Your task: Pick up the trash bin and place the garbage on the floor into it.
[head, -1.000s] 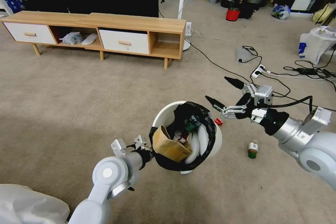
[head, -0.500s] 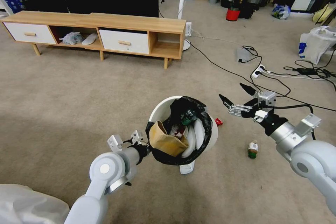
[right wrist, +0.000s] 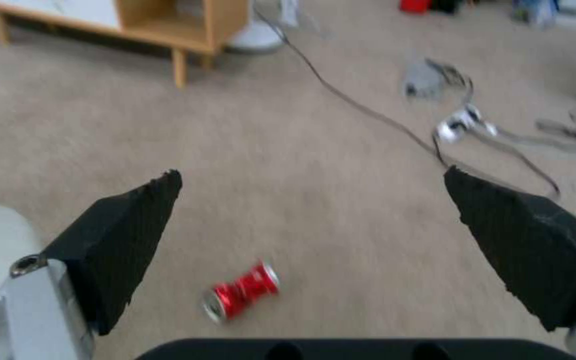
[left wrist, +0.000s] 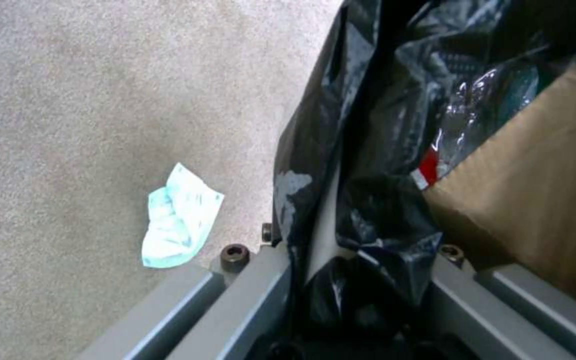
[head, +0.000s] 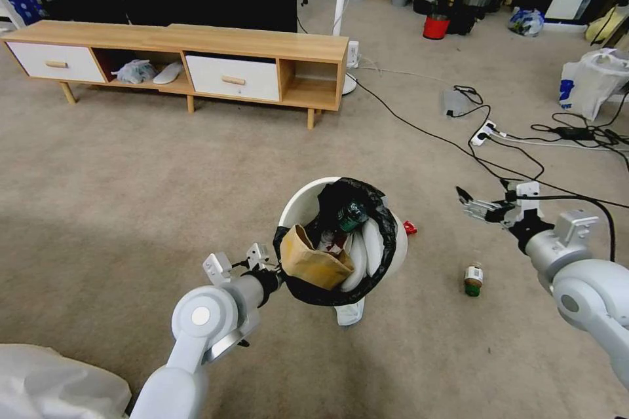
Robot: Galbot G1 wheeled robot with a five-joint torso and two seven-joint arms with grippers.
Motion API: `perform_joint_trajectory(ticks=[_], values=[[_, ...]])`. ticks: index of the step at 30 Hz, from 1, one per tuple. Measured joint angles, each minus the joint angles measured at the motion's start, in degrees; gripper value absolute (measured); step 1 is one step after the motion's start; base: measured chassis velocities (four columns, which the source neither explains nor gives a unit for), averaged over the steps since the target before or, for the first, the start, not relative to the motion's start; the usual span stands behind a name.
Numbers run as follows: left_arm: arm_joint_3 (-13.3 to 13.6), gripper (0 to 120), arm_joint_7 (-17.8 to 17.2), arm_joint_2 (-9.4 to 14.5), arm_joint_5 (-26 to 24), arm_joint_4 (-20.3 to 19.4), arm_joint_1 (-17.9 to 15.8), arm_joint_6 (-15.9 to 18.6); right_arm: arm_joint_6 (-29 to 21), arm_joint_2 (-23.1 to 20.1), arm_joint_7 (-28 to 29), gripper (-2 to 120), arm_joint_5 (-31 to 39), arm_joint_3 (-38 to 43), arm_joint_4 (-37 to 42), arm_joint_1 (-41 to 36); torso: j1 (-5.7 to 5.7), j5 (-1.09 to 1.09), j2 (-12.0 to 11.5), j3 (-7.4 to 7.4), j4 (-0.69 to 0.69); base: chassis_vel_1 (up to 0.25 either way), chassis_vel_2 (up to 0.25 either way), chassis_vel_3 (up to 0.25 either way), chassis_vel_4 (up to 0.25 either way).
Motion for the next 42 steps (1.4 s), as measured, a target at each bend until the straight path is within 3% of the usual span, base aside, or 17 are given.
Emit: perform_joint_trajectory(ticks=[14,20,32,42], values=[[0.2,0,0.2,-0.8,1.0,-0.1,0.0,0.1,-12.5,0.2,8.2,100,7.6,-1.4,-4.2,1.7,0.0,0.0,0.0,0.0,0.0,0.0,0.0,0.0,0.0],[2.0,0,1.1,-0.7,1.2,1.3,-1.1,0.2,-17.8,0.8,15.6,100,18.1,-2.4,-6.8,3.7,0.0,-0.01,0.0,0.0,-0.02,0.0,0.0,0.0,0.0],[3.0,0,1.4,1.2,-0.1,1.8,-1.7,0.1,-19.3,2.1,17.3,100,22.4,-3.8,-12.7,5.3,0.0,-0.01,0.0,0.0,-0.01,0.0,0.0,0.0,0.0],[3.2,0,1.5,1.8,-0.7,1.8,-1.3,-0.1,-19.8,7.1,19.0,100,24.1,-9.8,-19.7,12.5,0.0,-0.01,0.0,0.0,0.01,0.0,0.0,0.0,0.0]])
